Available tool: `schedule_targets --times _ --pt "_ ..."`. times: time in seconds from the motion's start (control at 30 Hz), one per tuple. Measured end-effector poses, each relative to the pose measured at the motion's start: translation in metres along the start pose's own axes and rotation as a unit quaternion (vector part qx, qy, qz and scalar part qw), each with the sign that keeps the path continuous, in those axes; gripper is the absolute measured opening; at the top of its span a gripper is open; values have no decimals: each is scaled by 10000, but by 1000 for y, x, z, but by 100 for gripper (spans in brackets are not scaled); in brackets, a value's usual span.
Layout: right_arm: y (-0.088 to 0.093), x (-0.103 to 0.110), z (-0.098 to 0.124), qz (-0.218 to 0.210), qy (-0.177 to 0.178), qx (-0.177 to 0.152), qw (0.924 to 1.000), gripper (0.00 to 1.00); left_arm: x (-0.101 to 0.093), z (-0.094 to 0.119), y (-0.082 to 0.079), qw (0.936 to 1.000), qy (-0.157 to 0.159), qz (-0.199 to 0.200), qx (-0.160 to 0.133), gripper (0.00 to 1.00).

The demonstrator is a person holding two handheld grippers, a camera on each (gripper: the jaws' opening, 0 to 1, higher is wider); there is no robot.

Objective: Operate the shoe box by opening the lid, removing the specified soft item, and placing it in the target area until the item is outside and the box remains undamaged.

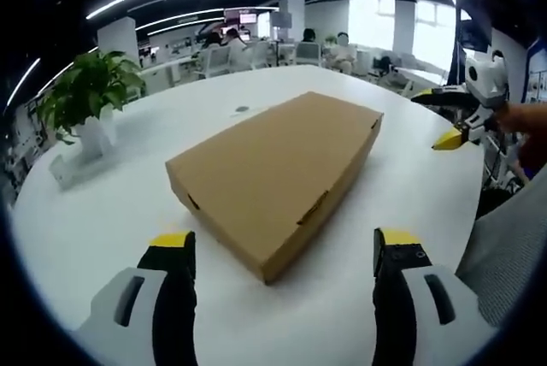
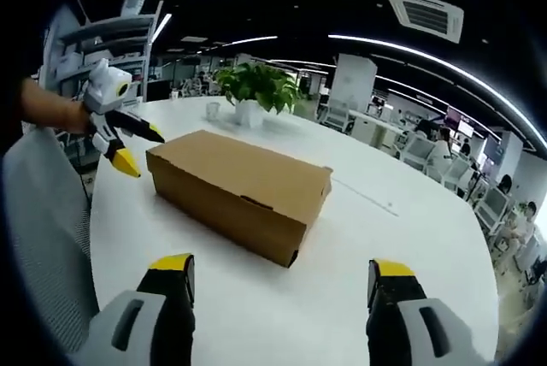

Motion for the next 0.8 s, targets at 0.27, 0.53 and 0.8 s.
schedule_targets --times 0.27,0.53,0.8 --pt "-5 -5 -19 20 -262 33 9997 80 2 -6 -2 10000 4 -2 44 81" --pt "-8 -11 -35 -109 -393 7 9992 76 3 -12 -1 9999 14 88 88 79" --pt "-10 -16 -50 -223 -510 91 9984 72 7 -17 -4 9998 -28 184 94 77"
Point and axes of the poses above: the point that each gripper's makers call its tool centre point, and the gripper's own axes: z roughly backward along the fingers, x roughly to its left, y roughly out of its underside, the point moved 5 cm from there along z, roughly backward along the fingers, and after that the axes turned 7 degrees about -y, right-handed, at the moved point
